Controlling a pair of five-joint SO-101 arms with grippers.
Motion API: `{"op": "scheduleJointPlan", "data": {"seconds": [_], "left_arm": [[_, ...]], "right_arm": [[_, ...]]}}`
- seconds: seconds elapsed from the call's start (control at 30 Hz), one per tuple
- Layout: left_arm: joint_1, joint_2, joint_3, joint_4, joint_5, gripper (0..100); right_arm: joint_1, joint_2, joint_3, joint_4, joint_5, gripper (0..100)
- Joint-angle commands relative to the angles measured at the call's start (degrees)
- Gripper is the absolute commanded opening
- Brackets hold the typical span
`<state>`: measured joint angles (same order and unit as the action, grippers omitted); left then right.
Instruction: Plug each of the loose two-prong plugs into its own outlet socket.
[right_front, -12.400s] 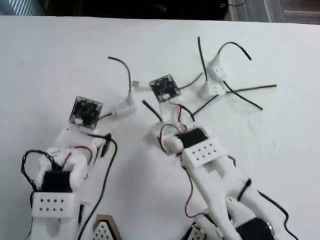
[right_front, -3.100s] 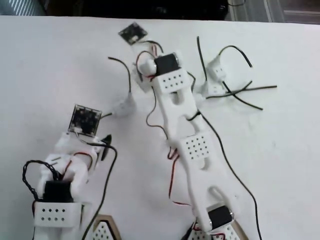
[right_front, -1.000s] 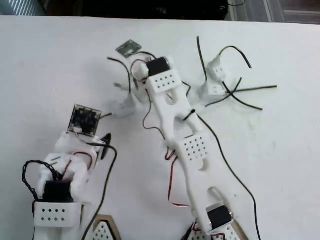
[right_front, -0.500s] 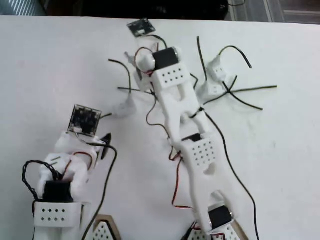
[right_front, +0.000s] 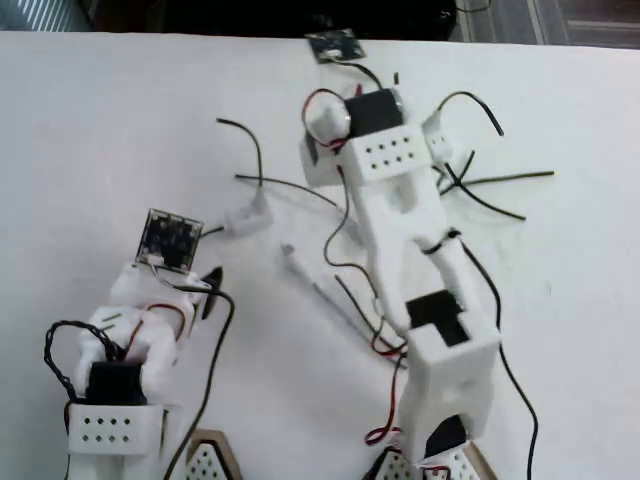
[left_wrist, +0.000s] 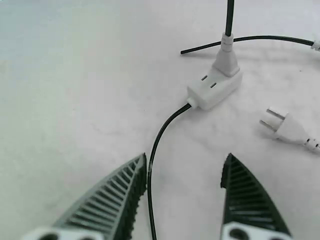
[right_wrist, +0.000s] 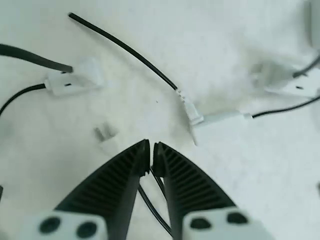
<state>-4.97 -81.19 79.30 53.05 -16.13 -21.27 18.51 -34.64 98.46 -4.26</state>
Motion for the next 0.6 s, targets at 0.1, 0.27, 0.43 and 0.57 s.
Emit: {"op": "scheduleJointPlan", "data": {"seconds": [0.1,0.27,0.43,0.57], "left_arm": [[-0.3,-0.7,-0.2,-1.2,0.1,24],[-0.2,-0.7,-0.2,-1.2,0.1,24],[-0.2,-0.7,-0.2,-1.2,0.1,24],[-0.2,-0.7,-0.1,-1.2,0.1,24]], "right_arm": [[3.7,-13.8,15.3,0.0,4.7,1.7],[1.6,-17.4,25.3,-1.2,5.8,1.8],[-4.5,-16.9,32.6,-7.9,8.3,5.5],[-10.4,-16.9,39.7,-16.5,9.1,16.1]]}}
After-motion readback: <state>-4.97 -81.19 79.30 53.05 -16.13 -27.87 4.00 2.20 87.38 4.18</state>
